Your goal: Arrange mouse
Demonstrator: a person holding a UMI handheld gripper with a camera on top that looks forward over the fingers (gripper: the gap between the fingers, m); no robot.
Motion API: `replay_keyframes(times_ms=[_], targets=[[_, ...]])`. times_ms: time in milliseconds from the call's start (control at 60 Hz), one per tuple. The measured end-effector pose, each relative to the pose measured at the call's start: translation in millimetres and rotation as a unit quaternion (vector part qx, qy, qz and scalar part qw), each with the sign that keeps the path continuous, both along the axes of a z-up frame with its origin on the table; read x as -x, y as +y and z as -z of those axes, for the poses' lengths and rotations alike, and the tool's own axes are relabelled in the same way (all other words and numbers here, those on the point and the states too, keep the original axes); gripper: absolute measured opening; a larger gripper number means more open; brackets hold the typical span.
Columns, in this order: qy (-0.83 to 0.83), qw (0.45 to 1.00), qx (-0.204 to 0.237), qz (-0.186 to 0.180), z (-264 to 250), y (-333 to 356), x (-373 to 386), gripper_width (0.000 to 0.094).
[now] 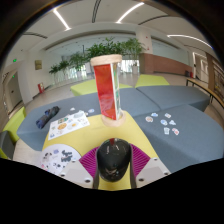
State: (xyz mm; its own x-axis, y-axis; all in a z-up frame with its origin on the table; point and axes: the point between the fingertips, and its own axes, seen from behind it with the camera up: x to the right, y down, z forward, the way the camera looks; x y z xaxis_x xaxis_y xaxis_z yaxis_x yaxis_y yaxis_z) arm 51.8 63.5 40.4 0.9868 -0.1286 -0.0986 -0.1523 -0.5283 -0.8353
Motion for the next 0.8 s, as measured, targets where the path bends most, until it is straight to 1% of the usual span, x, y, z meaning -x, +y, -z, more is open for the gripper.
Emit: replay_keyframes(times_ms=[50,150,200,250,317,417,500,550,633,683,700,800], targets=[[-0.003,0.999,-0.031,-0.007,-37,9,11,0.0425],[-0.017,0.996,-0.078,-0.050,-105,21,59,0.0423],[-0.011,0.993,-0.092,-0.075,-123,23,93,0.0422],[-0.010,0.990,-0.096,-0.105,-126,21,130,0.0421],[-0.020,0.987,-0.084,-0.133,-105,21,168,0.0421],[-0.017,0.986,-0.028,-0.165,-41,8,207,0.0419],[-0.021,0.984,0.012,-0.177,8,2,216,0.0418],[-0.028,0.984,0.037,-0.174,32,-3,216,0.0419],[-0.028,0.983,0.059,-0.173,54,-10,215,0.0421],[-0.023,0.983,0.048,-0.173,52,-9,216,0.0420],[-0.022,0.983,0.054,-0.174,53,-8,215,0.0423],[-0.023,0.983,0.057,-0.175,54,-10,216,0.0433]])
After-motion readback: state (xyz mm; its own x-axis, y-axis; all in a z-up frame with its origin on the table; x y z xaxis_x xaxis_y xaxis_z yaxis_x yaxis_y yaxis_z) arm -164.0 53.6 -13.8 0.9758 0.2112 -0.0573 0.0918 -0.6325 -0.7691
